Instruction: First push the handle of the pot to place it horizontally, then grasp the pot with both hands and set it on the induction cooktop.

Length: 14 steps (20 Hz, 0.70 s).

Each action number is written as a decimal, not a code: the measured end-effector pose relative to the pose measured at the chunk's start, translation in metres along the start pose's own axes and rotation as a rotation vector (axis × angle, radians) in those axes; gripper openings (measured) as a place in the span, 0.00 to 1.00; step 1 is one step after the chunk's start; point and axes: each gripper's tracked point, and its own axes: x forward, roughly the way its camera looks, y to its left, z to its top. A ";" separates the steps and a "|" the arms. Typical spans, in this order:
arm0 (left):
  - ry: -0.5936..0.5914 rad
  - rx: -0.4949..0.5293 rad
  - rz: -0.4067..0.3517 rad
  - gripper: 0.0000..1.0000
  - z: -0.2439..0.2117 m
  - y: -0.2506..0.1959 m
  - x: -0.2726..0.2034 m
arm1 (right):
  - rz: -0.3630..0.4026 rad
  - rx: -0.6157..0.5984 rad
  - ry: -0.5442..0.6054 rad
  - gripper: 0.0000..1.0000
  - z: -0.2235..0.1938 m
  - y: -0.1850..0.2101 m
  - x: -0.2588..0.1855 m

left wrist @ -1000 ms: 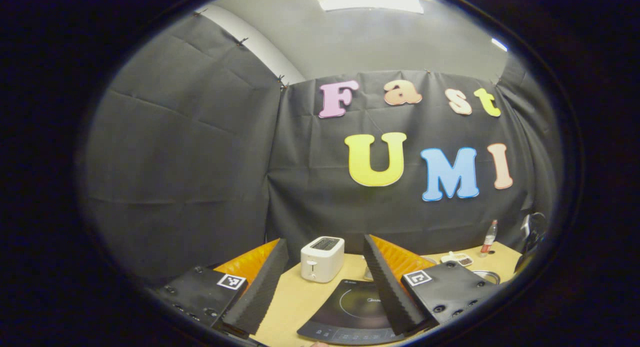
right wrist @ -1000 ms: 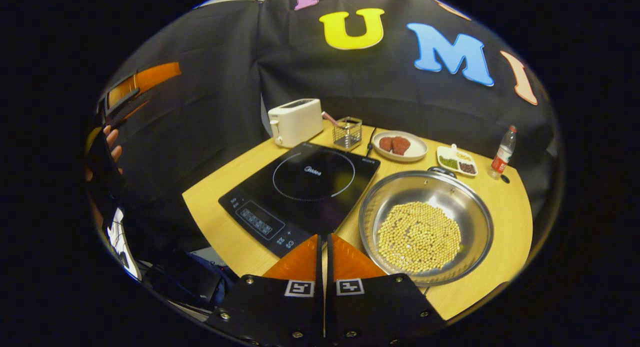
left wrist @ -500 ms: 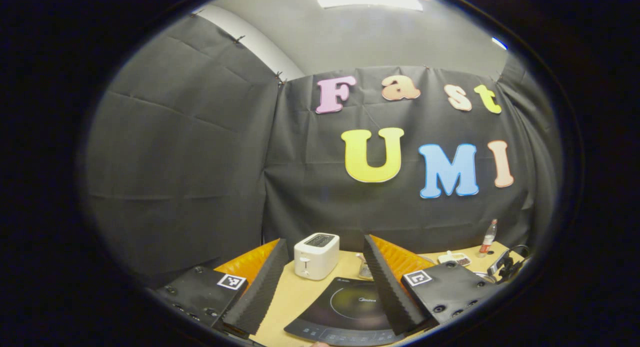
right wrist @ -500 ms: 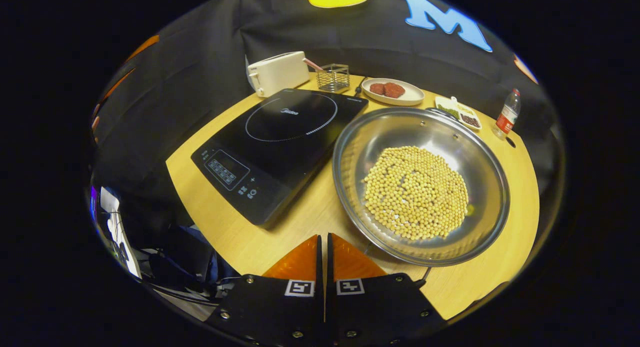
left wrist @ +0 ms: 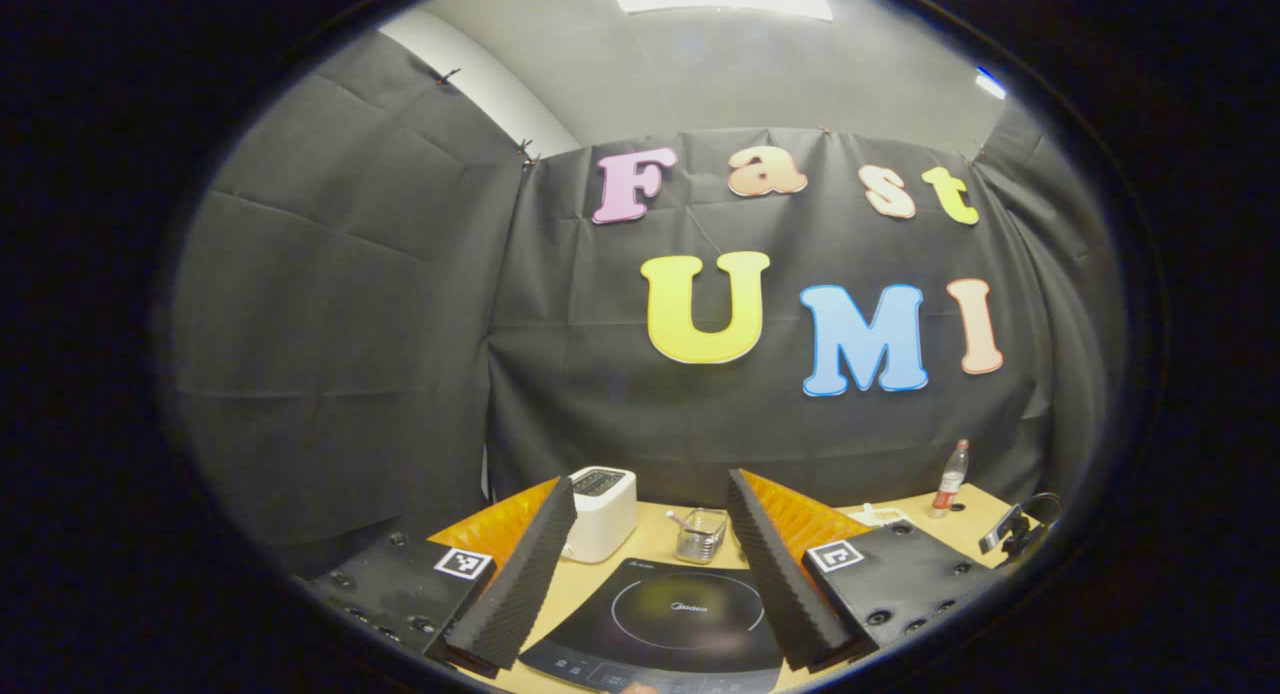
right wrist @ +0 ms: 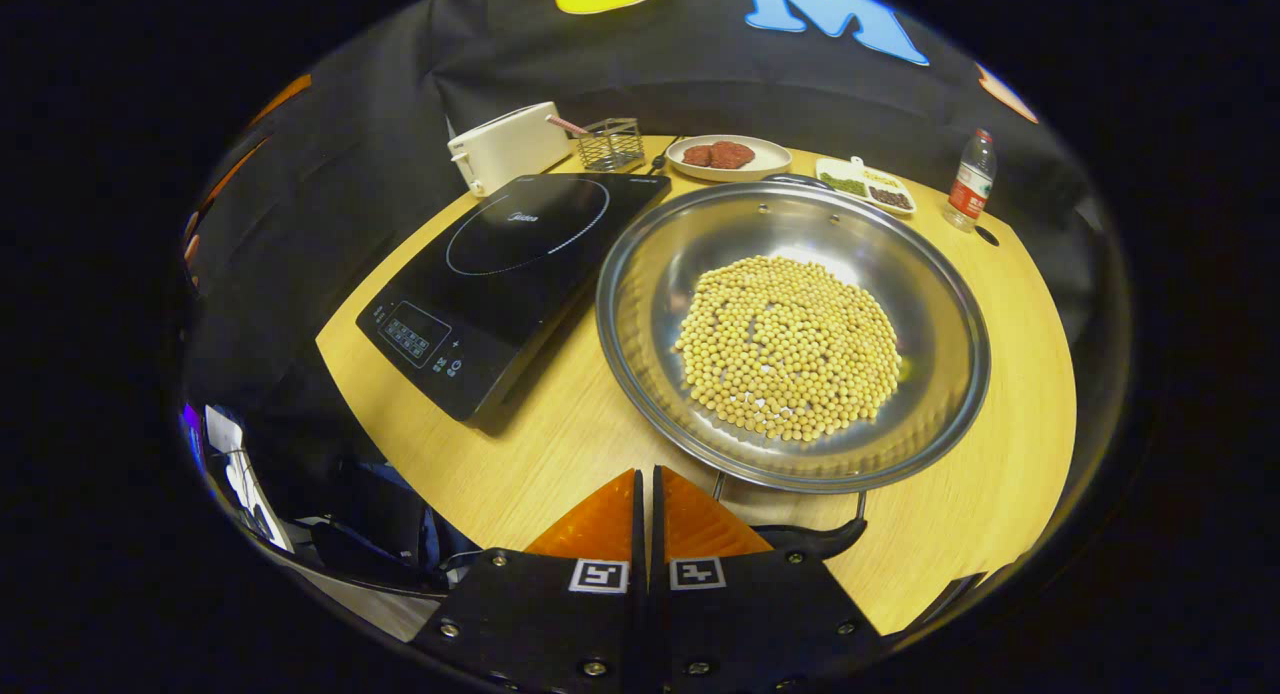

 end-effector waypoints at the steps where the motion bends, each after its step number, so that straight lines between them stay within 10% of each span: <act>1: 0.003 -0.003 -0.009 0.99 -0.001 -0.007 0.001 | -0.010 0.012 0.001 0.01 -0.001 -0.008 -0.002; 14: 0.050 0.013 -0.097 0.99 -0.018 -0.085 0.016 | -0.208 0.122 -0.011 0.01 -0.009 -0.134 -0.020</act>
